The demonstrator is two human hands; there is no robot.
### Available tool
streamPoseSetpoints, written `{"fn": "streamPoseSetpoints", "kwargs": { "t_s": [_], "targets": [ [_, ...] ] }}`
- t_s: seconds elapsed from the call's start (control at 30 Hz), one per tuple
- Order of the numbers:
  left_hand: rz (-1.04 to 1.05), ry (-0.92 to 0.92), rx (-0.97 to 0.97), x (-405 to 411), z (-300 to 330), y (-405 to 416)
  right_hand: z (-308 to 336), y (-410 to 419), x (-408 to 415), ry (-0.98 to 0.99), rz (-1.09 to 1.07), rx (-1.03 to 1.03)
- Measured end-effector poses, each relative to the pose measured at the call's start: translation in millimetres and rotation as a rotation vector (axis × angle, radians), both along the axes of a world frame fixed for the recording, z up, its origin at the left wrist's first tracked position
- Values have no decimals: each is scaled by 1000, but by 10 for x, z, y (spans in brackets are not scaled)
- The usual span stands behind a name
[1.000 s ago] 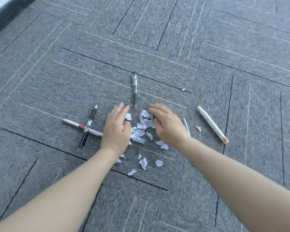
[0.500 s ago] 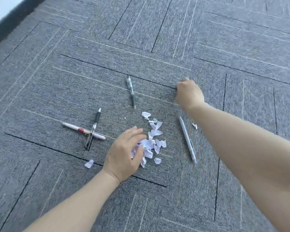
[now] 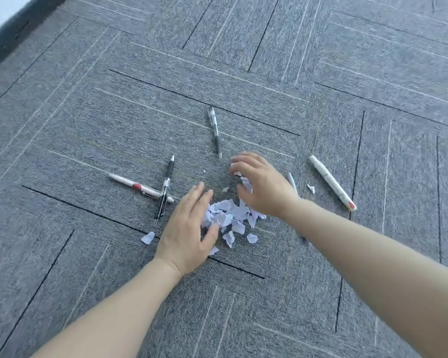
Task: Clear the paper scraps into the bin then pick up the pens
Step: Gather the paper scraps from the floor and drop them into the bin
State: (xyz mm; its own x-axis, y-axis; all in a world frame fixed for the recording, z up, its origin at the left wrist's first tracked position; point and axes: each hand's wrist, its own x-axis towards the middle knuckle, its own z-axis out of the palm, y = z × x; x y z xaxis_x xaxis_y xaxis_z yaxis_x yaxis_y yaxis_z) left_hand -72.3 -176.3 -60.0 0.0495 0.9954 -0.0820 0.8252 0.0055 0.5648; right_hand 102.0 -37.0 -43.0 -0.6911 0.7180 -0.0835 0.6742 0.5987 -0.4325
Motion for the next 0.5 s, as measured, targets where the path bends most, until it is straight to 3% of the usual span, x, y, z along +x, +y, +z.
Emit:
{"fn": "streamPoseSetpoints", "kwargs": {
  "t_s": [0.1, 0.23, 0.33, 0.4, 0.5],
  "targets": [
    [24, 0, -19, 32, 17, 161, 20, -162, 32, -12, -39, -152],
    [-76, -22, -37, 58, 36, 221, 133, -464, 259, 106, 9, -84],
    [-159, -67, -19, 54, 57, 111, 168, -430, 616, 201, -349, 102],
    [-104, -85, 14, 42, 34, 32, 173, -318, 857, 105, -570, 112],
    [8, -61, 56, 46, 13, -73, 105, -224, 1076, -114, -680, 5]
  ]
}}
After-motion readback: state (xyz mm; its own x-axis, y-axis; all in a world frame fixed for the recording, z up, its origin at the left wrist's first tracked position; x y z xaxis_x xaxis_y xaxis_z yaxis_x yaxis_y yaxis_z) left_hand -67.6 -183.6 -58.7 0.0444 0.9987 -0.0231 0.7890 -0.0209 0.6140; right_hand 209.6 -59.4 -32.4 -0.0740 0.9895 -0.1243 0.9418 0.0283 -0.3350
